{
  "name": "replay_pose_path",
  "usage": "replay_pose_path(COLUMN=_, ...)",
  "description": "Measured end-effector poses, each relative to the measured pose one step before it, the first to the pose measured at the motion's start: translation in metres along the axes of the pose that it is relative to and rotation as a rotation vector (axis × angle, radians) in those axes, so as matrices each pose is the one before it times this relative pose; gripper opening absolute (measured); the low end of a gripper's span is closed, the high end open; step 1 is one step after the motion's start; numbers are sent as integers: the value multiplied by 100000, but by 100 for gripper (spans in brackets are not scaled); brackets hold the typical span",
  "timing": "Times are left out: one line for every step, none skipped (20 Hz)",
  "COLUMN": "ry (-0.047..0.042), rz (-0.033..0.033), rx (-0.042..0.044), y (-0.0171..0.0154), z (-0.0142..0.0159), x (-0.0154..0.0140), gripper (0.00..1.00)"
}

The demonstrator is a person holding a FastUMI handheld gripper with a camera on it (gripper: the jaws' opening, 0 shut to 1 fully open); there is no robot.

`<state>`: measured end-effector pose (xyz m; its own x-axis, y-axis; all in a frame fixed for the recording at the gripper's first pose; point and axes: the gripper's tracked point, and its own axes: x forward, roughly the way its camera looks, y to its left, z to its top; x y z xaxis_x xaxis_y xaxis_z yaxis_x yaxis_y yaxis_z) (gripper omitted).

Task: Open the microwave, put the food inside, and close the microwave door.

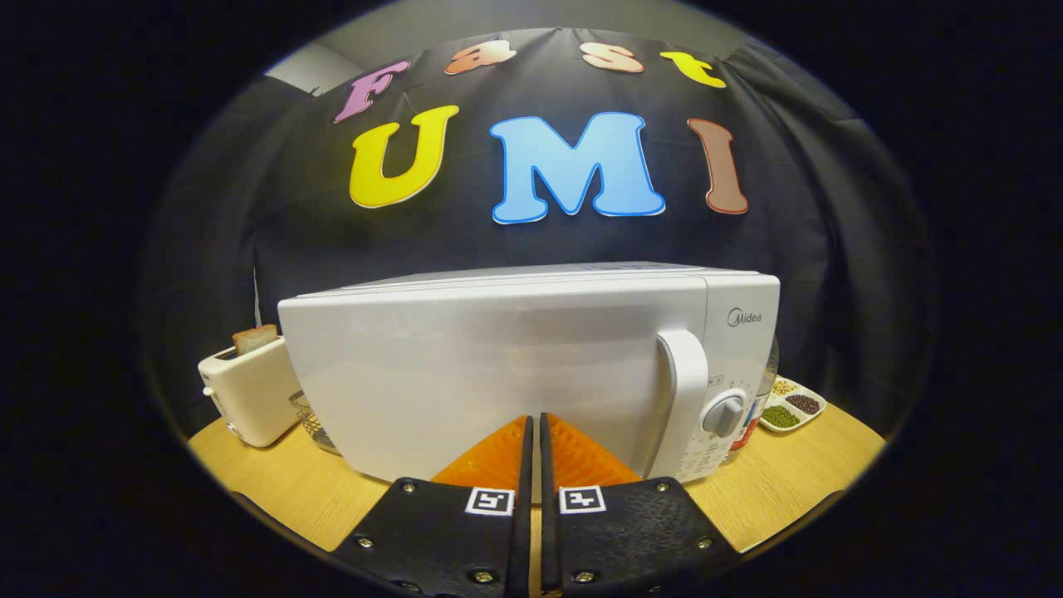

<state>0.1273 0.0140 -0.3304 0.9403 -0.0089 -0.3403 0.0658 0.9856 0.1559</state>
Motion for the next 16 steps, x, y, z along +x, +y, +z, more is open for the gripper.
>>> replay_pose_path(ry=-923, rz=436, rx=-412, y=-105, z=473, x=-1390, gripper=6)
replay_pose_path(ry=-853, rz=822, rx=-624, y=3, z=712, x=-1300, gripper=6)
replay_pose_path(ry=-168, rz=1313, rx=-77, y=193, z=712, x=-1386, gripper=6)
replay_pose_path(ry=-135, rz=1756, rx=189, y=286, z=706, x=-1268, gripper=5)
replay_pose_path(ry=-1864, rz=1512, rx=-167, y=252, z=1324, x=-1659, gripper=6)
replay_pose_path(ry=-3195, rz=-294, rx=-1252, y=-43, z=1705, x=-1449, gripper=5)
replay_pose_path(ry=-3909, rz=-517, rx=-1853, y=-25, z=2117, x=-1666, gripper=5)
replay_pose_path(ry=-3112, rz=1270, rx=-1142, y=382, z=1831, x=-1429, gripper=6)
replay_pose_path(ry=-3103, rz=2008, rx=-940, y=699, z=2044, x=-1411, gripper=5)
replay_pose_path(ry=-1735, rz=2652, rx=-1723, y=811, z=1595, x=-1133, gripper=5)
replay_pose_path(ry=-524, rz=2411, rx=-1490, y=630, z=1444, x=-1082, gripper=7)
replay_pose_path(ry=-621, rz=2281, rx=-175, y=627, z=1395, x=-715, gripper=9)
replay_pose_path(ry=-552, rz=1497, rx=443, y=469, z=1481, x=-716, gripper=11)
replay_pose_path(ry=-1106, rz=1509, rx=-458, y=170, z=1370, x=-622, gripper=16)
replay_pose_path(ry=-2644, rz=-1781, rx=-2980, y=-122, z=1675, x=-319, gripper=19)
replay_pose_path(ry=-2880, rz=-2932, rx=-3209, y=-835, z=1918, x=-183, gripper=18)
